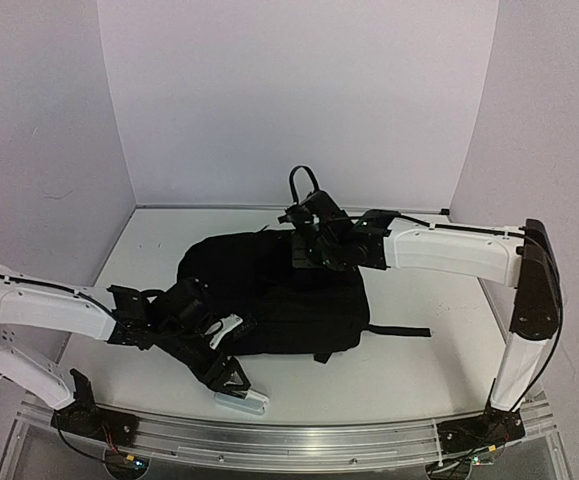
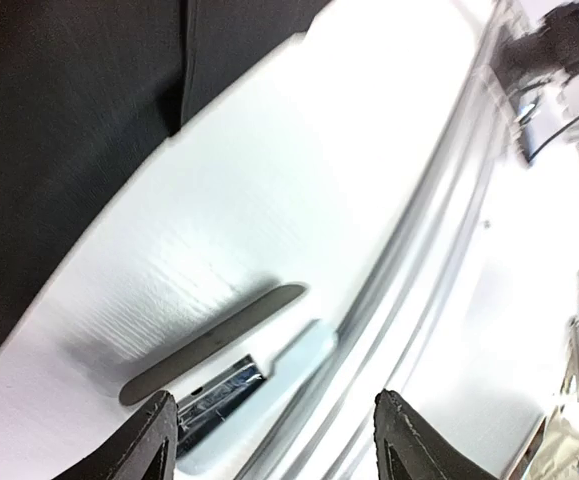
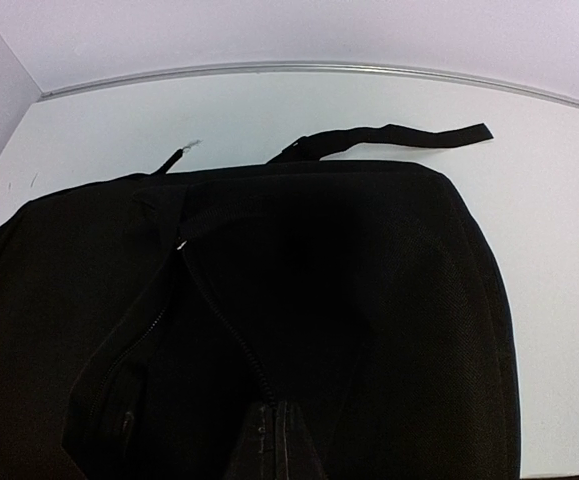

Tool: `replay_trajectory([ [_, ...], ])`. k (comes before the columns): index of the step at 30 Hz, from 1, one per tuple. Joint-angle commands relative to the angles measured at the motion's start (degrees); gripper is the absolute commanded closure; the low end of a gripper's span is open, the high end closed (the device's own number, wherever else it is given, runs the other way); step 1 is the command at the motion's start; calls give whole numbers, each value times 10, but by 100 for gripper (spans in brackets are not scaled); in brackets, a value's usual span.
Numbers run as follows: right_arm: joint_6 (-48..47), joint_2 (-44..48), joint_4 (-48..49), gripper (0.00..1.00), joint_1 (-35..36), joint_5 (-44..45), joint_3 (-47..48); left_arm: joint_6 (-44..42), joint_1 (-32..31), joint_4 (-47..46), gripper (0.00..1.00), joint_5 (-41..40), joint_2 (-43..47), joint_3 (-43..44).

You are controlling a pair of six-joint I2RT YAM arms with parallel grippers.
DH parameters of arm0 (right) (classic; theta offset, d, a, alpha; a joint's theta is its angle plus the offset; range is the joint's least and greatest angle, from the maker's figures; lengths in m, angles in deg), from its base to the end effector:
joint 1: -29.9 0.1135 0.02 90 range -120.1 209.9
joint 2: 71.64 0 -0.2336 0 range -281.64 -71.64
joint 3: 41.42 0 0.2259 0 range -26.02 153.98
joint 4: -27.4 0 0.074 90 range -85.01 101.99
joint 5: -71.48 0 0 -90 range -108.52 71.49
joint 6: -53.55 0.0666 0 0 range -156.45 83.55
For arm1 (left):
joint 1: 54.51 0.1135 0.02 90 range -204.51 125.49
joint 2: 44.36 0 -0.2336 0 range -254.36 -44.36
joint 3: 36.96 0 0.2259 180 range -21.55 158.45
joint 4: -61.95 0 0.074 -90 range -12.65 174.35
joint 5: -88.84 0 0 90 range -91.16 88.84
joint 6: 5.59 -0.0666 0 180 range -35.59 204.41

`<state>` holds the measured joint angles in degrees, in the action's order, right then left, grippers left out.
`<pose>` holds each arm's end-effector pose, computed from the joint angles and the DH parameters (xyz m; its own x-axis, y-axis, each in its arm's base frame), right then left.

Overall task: Pack the student bag
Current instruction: Pick up the stationery from the center of the board.

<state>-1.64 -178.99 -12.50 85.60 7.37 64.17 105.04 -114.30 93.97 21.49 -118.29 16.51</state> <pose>0.2582 0.3269 0.2405 -0.6269 -0.0076 -0.7791 -0.2454 0.9510 0.1882 0.1034 -0.2285 0.1516 -0.6961 0.5493 -0.4624 0.7162 0.4864 -0.5004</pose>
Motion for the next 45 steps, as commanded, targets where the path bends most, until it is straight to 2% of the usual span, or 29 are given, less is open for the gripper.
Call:
replay_trajectory([
  [1, -8, 47, 31, 100, -8, 2, -8, -18, -28, -4, 33, 6, -86, 42],
  [8, -11, 69, 44, 100, -12, -5, -25, -20, -62, -18, 29, -40, -135, 68],
  [26, -16, 90, 71, 100, -23, -22, -53, -22, -151, 100, 20, -161, -224, 150],
  [31, -19, 91, 75, 100, -26, -27, -51, 0, -169, 119, 26, -209, -257, 170],
  [39, -19, 91, 80, 100, -27, -31, -53, 11, -194, 126, 44, -253, -276, 182],
  [42, -19, 91, 82, 100, -28, -31, -54, 24, -195, 121, 56, -291, -270, 184],
  [45, -18, 90, 83, 100, -27, -33, -54, 25, -195, 103, 60, -310, -266, 188],
])
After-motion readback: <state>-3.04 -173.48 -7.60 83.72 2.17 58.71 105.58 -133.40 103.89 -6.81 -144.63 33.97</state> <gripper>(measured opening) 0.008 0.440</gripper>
